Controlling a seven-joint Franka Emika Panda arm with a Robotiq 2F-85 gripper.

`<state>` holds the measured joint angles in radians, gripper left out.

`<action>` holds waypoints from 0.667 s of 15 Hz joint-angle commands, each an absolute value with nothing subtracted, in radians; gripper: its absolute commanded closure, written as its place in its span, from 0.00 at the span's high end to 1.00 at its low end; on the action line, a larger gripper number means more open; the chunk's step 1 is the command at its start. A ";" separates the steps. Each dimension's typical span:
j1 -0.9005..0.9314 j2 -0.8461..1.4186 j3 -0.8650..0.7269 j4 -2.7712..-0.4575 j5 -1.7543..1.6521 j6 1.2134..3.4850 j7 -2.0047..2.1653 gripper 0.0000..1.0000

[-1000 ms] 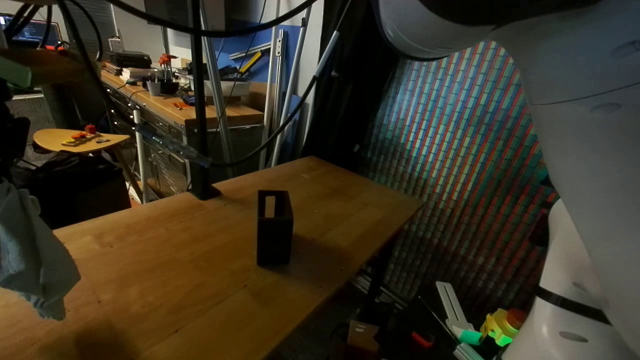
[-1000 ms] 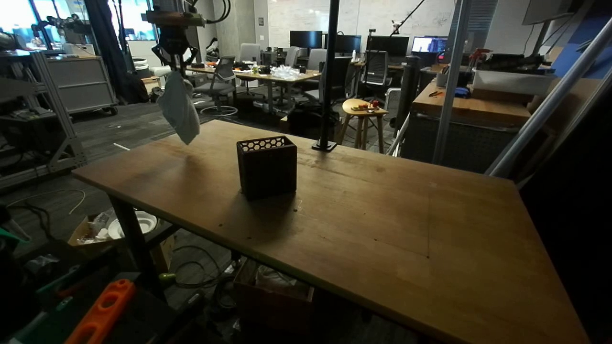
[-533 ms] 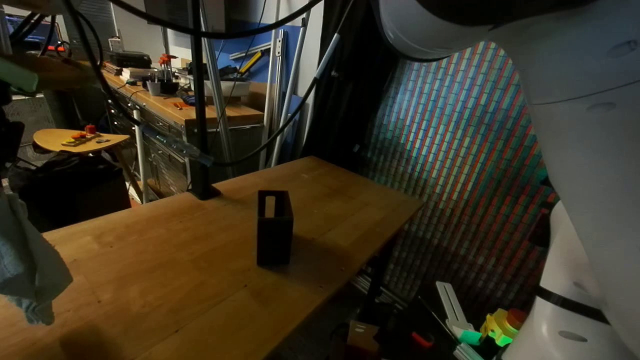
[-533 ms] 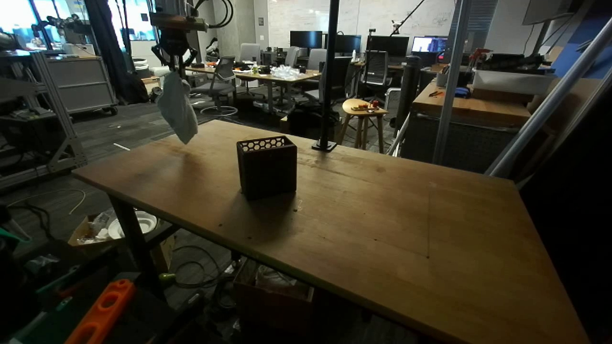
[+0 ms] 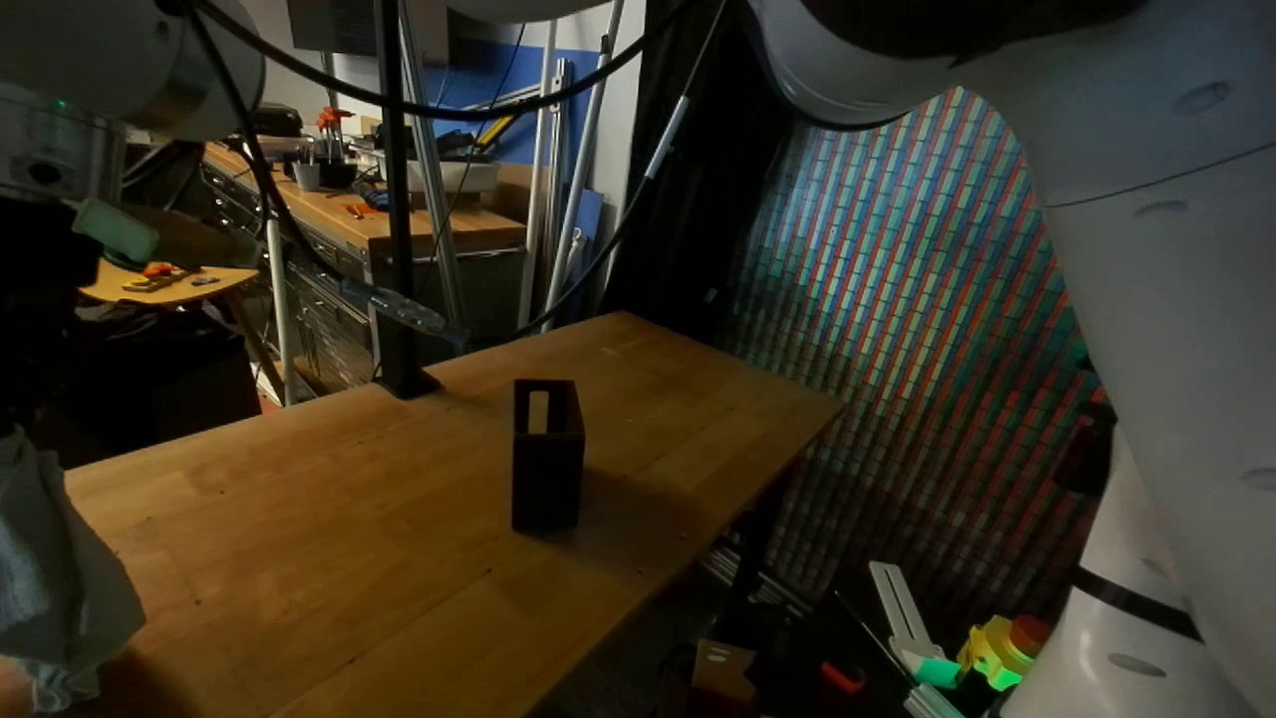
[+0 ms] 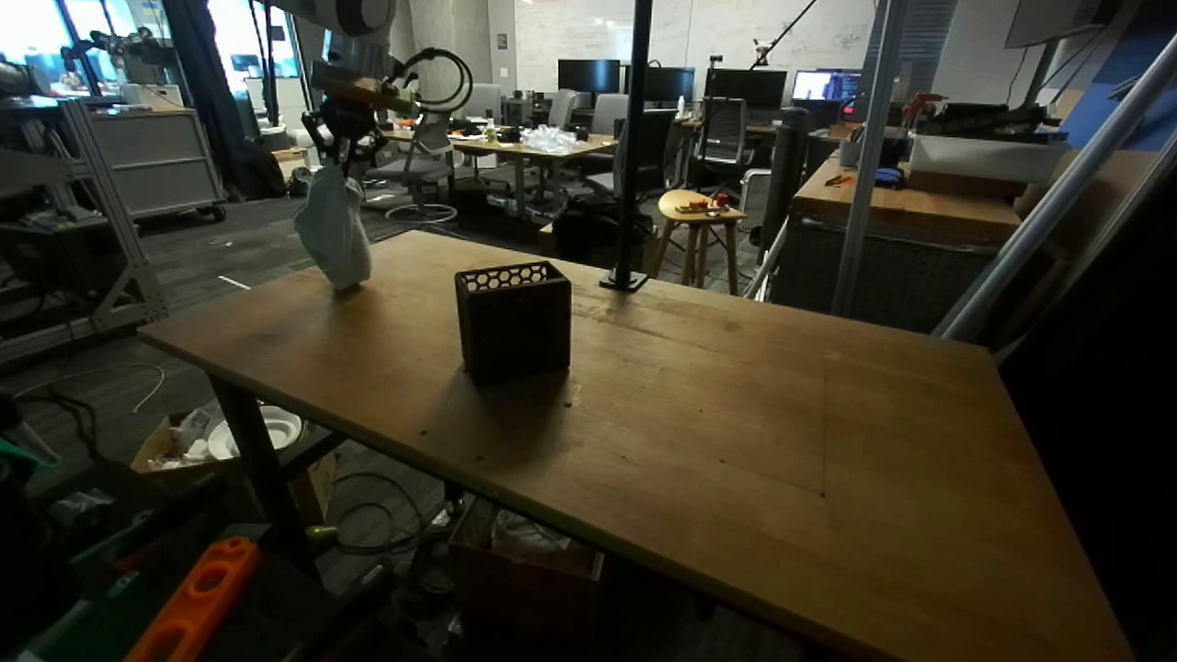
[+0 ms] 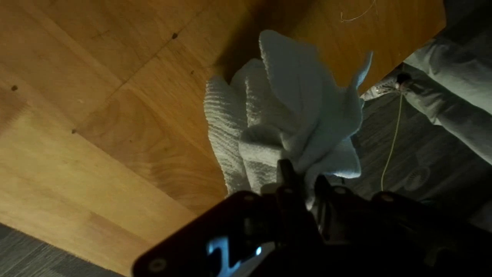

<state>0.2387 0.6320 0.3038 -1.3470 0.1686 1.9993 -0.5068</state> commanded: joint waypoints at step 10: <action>0.109 0.654 0.365 -1.541 0.349 2.137 -0.726 0.11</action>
